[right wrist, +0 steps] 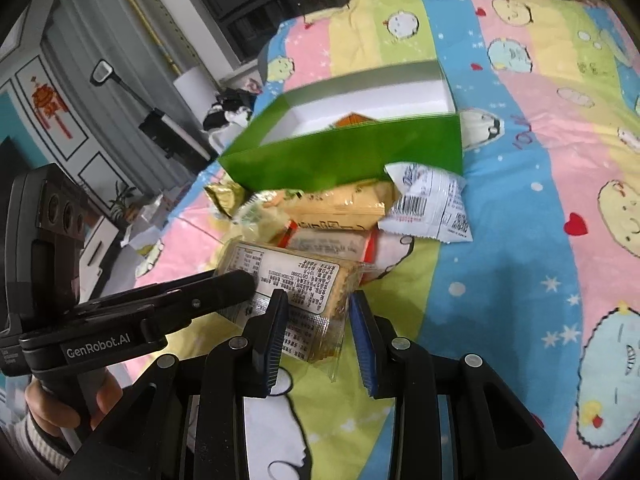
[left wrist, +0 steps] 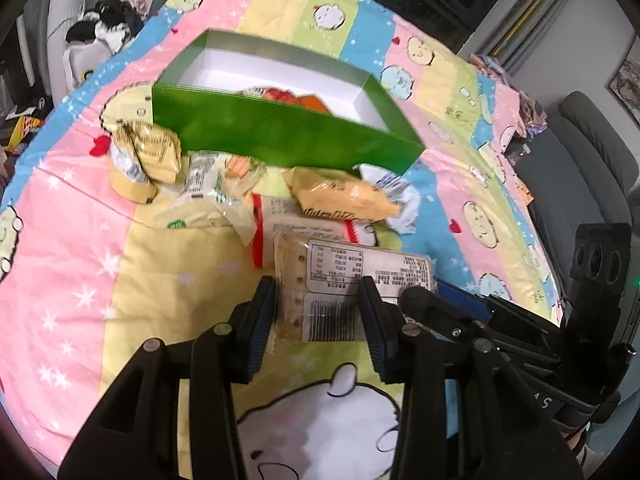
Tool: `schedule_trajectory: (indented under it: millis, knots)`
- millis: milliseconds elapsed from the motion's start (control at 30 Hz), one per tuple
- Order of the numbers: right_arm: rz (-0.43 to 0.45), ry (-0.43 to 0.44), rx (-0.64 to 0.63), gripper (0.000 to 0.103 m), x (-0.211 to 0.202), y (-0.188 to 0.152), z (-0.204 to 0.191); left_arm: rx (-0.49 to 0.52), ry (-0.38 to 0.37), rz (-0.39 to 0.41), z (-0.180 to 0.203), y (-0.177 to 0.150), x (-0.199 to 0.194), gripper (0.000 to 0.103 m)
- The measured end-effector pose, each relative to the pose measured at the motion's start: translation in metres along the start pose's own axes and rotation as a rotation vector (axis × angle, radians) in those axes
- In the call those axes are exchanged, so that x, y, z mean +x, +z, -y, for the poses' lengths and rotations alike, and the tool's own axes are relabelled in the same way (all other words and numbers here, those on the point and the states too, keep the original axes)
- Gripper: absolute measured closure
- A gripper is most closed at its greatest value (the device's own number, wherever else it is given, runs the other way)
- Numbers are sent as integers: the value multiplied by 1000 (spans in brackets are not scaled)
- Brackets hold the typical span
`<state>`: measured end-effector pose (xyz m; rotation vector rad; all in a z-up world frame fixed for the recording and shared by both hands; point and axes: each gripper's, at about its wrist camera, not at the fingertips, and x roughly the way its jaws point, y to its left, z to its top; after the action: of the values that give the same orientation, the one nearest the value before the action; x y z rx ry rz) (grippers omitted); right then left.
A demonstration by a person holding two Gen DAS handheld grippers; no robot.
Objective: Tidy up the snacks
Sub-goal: 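Carry the biscuit packet over the green box with the left gripper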
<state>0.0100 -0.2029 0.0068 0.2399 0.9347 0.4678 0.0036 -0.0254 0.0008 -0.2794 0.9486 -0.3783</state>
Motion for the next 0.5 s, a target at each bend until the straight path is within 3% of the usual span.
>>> schedule_trajectory:
  millis: [500]
  knots:
    - [126, -7, -50, 69, -35, 15, -21, 45, 0, 117, 18, 20, -35, 63]
